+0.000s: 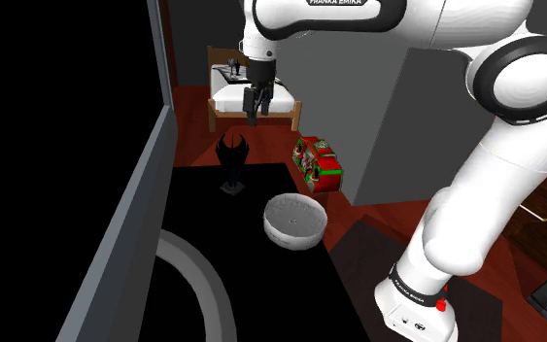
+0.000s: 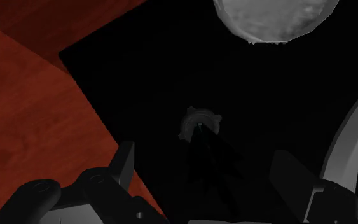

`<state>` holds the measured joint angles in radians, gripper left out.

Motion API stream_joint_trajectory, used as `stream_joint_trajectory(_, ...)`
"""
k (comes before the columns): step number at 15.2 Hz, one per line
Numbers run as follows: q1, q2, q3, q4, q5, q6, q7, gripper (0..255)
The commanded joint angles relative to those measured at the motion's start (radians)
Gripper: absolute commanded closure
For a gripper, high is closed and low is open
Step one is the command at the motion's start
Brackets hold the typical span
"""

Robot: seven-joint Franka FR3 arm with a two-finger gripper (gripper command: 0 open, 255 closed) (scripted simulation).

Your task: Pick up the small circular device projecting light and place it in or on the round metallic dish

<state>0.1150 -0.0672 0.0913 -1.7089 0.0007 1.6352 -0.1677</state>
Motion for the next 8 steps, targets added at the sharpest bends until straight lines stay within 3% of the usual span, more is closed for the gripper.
stream_joint_trajectory(1, 0.016, 0.088, 0.016, 0.093, -0.003, -0.02, -0.024, 0)
stream_joint_trajectory(5, 0.045, 0.242, 0.043, 0.273, -0.017, -0.071, -0.067, 0)
stream_joint_trajectory(8, 0.044, 0.231, 0.043, 0.216, -0.015, -0.027, -0.068, 0)
